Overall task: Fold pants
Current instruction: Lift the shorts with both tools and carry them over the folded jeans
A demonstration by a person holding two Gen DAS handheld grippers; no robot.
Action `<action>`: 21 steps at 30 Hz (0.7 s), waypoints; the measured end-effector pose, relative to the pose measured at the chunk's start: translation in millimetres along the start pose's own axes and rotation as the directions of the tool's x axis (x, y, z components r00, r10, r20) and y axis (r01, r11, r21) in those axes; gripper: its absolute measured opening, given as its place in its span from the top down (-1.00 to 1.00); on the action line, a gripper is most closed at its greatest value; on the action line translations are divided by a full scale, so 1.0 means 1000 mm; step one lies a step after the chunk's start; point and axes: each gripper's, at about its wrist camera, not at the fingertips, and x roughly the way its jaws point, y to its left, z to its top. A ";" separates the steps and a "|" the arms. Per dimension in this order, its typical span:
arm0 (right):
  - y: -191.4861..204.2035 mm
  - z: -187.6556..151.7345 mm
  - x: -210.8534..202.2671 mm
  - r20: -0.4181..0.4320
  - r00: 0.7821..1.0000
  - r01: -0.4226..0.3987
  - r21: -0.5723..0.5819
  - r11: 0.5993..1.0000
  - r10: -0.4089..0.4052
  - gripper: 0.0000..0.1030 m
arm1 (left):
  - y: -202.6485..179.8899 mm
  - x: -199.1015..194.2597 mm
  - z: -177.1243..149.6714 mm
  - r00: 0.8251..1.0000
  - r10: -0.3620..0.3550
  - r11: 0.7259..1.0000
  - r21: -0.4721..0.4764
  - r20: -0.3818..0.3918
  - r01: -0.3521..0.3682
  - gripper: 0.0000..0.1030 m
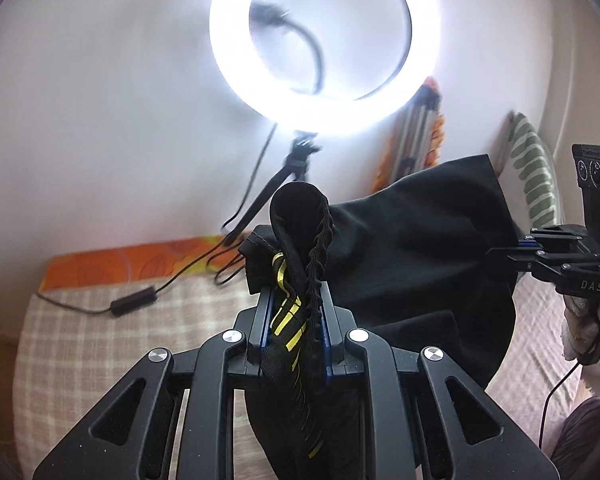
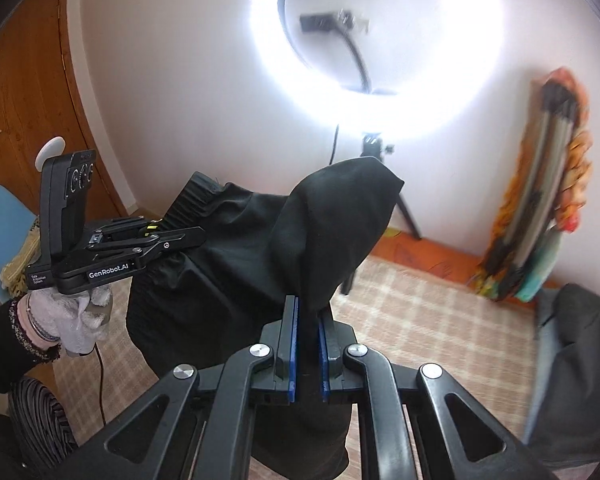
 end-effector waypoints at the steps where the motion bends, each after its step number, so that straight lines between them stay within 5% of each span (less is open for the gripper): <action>1: -0.003 0.000 -0.009 0.010 1.000 0.009 0.002 1.000 -0.009 0.89 | -0.008 -0.002 0.004 1.000 -0.008 1.000 0.009 0.009 0.008 0.67; 21: -0.121 -0.025 -0.186 0.142 0.961 0.225 0.102 0.969 -0.238 0.89 | -0.204 0.037 0.085 0.976 -0.190 0.966 0.196 0.108 0.167 0.67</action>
